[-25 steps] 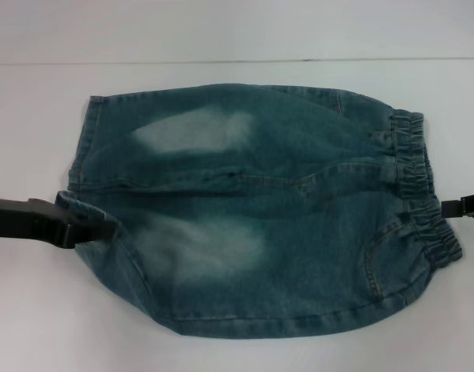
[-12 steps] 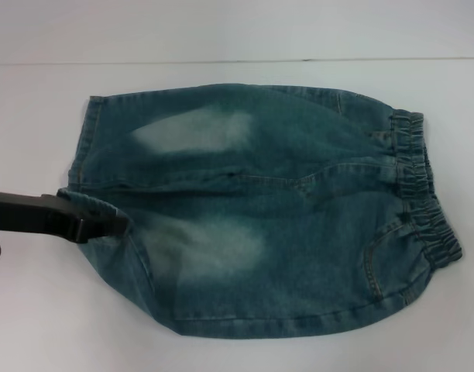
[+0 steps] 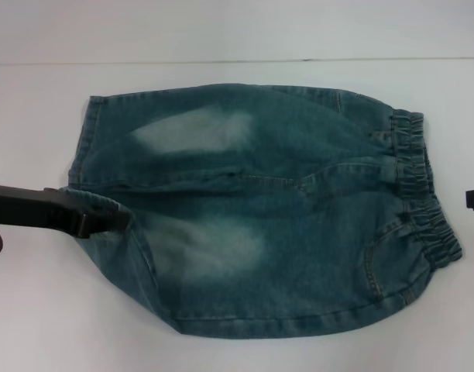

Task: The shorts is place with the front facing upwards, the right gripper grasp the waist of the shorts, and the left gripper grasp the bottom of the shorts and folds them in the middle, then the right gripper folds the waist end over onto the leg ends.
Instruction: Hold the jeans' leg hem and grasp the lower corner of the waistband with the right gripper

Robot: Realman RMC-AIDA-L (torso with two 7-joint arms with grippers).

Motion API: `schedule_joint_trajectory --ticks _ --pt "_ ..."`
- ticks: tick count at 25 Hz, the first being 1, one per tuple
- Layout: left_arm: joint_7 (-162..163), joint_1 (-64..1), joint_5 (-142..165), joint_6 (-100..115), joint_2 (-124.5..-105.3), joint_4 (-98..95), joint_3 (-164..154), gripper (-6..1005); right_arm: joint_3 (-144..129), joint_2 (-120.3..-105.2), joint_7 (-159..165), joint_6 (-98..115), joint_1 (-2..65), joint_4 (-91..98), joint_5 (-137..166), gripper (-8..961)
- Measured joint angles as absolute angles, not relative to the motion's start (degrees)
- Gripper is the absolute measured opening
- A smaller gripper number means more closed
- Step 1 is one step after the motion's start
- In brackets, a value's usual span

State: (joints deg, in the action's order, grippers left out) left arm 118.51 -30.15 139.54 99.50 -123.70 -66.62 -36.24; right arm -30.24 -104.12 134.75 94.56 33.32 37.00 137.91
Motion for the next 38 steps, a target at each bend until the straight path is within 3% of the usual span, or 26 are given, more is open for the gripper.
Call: schedule_joint_trajectory --ticks 4,20,28,38 --pt "118.49 -30.31 139.54 99.75 -123.64 -66.62 -36.22 52 -30.37 -104.32 135.99 93.71 34.4 36.82 139.69 160" --pt "117.77 -30.54 139.48 99.84 -123.75 -66.24 -36.21 51 -31.0 -105.25 136.46 90.06 35.11 33.97 142.29 840" --pt "117.77 -30.52 139.48 99.84 -123.75 -66.18 -36.21 52 -30.92 -105.6 135.96 88.41 34.96 32.56 142.0 914" --pt "117.76 -30.57 139.48 99.84 -123.75 -66.18 -36.21 51 -30.56 -106.13 135.79 87.96 35.34 32.52 141.75 914"
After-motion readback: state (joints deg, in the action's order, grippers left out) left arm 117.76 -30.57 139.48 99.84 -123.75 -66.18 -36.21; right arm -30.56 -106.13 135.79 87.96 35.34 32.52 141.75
